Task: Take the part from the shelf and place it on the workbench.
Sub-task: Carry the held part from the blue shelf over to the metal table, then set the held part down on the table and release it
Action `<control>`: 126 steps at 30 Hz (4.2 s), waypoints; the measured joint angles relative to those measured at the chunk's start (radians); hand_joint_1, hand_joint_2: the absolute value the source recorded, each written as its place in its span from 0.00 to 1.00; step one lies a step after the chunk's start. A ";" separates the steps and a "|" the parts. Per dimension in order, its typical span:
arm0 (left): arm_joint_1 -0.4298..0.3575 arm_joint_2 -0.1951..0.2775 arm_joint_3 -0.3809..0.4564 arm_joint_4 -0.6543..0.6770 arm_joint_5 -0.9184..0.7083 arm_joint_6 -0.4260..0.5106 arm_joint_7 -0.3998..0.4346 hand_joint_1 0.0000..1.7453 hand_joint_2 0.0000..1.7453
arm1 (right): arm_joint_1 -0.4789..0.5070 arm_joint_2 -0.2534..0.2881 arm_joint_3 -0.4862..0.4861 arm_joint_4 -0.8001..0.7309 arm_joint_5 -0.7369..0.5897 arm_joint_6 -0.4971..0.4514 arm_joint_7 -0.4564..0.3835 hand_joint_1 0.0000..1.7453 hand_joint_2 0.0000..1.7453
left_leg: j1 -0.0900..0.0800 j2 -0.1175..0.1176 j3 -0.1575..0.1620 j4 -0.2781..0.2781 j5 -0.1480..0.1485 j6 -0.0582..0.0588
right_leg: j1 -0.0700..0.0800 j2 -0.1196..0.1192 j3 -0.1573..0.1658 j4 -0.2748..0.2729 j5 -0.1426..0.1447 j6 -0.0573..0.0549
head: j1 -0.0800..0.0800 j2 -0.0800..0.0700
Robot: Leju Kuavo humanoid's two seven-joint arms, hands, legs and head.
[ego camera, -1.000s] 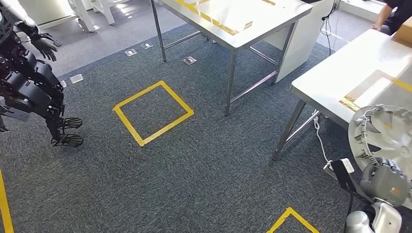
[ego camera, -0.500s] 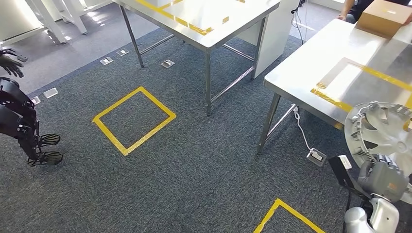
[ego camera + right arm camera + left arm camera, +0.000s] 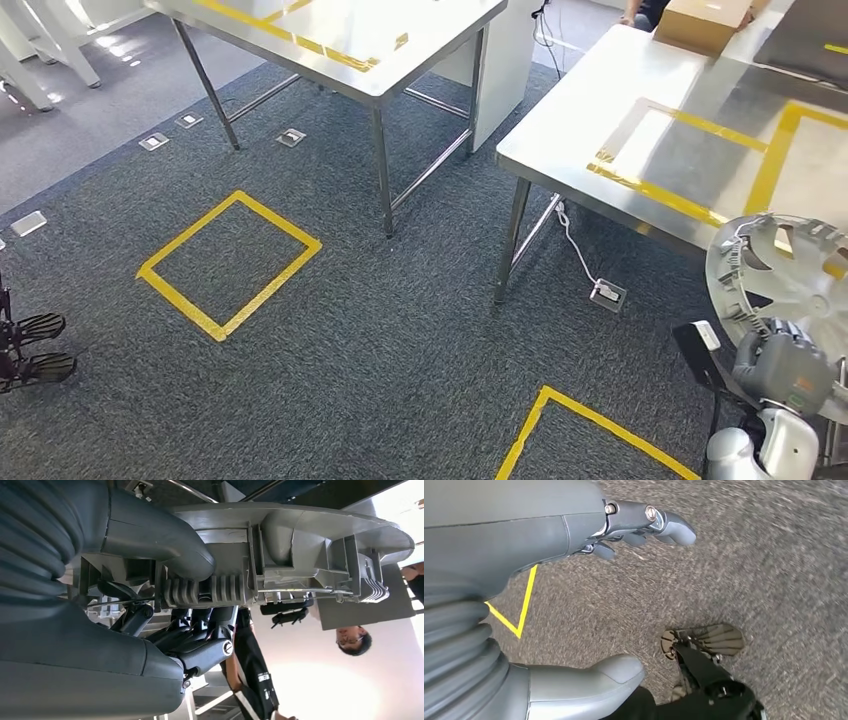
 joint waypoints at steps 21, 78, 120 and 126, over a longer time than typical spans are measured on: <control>0.000 -0.004 0.000 0.001 -0.014 -0.002 0.000 0.00 1.00 | 0.020 -0.010 0.007 0.000 0.009 0.001 0.018 1.00 1.00 | 0.008 -0.114 0.003 -0.009 0.015 0.002 | -0.010 0.147 -0.015 -0.021 0.009 -0.002 | -0.003 0.000; 0.025 0.011 0.008 0.001 -0.039 -0.053 0.056 0.00 1.00 | 0.194 0.075 0.118 -0.405 0.111 0.089 0.054 1.00 1.00 | 0.003 -0.154 -0.197 -0.021 0.174 -0.029 | -0.018 0.180 0.278 -0.105 -0.177 -0.040 | -0.013 0.000; 0.000 0.005 0.007 0.001 -0.060 -0.023 0.034 0.00 1.00 | 0.101 0.055 0.125 -0.287 0.137 0.077 0.067 1.00 1.00 | -0.011 -0.087 -0.006 -0.022 0.024 -0.006 | 0.022 0.055 0.046 -0.069 0.006 -0.049 | -0.014 0.000; 0.000 0.006 0.007 0.001 -0.060 -0.024 0.030 0.00 1.00 | -0.012 -0.021 0.120 -0.061 0.010 0.106 -0.007 1.00 1.00 | -0.012 -0.086 -0.006 -0.021 0.026 -0.002 | 0.021 0.055 0.046 -0.070 0.009 -0.045 | -0.014 0.000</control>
